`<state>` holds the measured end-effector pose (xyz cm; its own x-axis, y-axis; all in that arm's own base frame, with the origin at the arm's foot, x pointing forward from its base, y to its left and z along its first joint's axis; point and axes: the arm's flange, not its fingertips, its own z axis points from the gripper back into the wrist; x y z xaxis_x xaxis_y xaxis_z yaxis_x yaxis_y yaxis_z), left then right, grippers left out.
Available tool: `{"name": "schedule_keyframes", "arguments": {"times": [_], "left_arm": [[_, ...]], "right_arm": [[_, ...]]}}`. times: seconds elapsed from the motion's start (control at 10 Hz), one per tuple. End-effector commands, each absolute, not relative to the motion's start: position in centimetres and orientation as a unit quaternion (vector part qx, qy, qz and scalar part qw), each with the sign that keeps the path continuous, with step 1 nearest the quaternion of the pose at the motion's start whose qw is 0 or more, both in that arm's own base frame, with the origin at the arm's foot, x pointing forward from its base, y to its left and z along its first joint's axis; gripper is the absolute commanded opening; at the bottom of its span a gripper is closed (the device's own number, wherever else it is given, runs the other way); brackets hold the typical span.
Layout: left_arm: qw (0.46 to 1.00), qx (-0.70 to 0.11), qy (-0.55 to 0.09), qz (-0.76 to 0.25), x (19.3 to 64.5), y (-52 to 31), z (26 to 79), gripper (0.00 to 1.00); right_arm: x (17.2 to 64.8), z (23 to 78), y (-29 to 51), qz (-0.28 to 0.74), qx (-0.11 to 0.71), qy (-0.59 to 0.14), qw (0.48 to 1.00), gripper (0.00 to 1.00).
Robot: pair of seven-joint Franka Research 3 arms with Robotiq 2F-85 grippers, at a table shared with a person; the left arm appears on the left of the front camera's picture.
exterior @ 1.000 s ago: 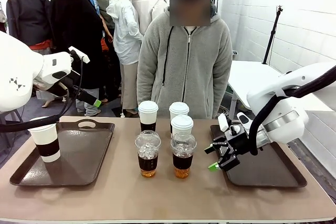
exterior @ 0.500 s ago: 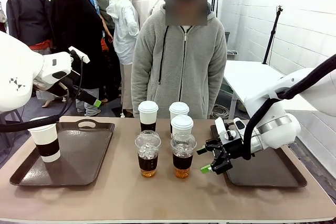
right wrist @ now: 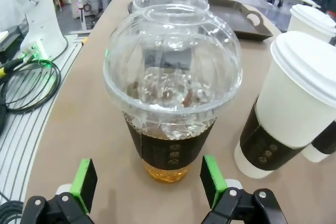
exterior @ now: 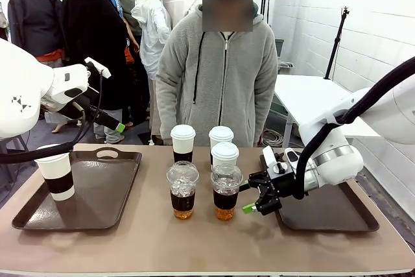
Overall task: Distribute the coffee onto the tray.
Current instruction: Pick up one iced Americano and place it on the right Handle tray.
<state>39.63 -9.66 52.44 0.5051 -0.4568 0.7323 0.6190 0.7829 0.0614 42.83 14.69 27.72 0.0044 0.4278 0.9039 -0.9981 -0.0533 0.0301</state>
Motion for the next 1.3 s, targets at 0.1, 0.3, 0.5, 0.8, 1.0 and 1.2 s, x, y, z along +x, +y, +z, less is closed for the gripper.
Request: {"name": "schedule_keyframes", "arguments": {"times": [0.1,0.3,0.5,0.8,1.0,1.2], "left_arm": [[0.863,-0.104,-0.384,-0.312,39.8,-9.6,52.5,1.00],[0.863,-0.104,-0.384,-0.312,39.8,-9.6,52.5,1.00],[0.863,-0.104,-0.384,-0.312,39.8,-9.6,52.5,1.00],[0.863,-0.104,-0.384,-0.312,39.8,-9.6,52.5,1.00],[0.863,-0.104,-0.384,-0.312,39.8,-9.6,52.5,1.00],[0.863,-0.104,-0.384,-0.312,39.8,-9.6,52.5,1.00]], "right_arm": [[43.5,27.0,15.8,0.591,0.403,-0.393,0.578,1.00],[43.6,26.9,16.3,0.590,0.405,-0.397,0.575,1.00],[43.8,26.8,17.0,0.594,0.415,-0.390,0.569,1.00],[44.0,26.7,17.6,0.592,0.424,-0.392,0.563,1.00],[44.3,26.6,18.2,0.593,0.449,-0.383,0.548,1.00],[44.5,26.5,18.5,0.585,0.458,-0.379,0.552,1.00]]}}
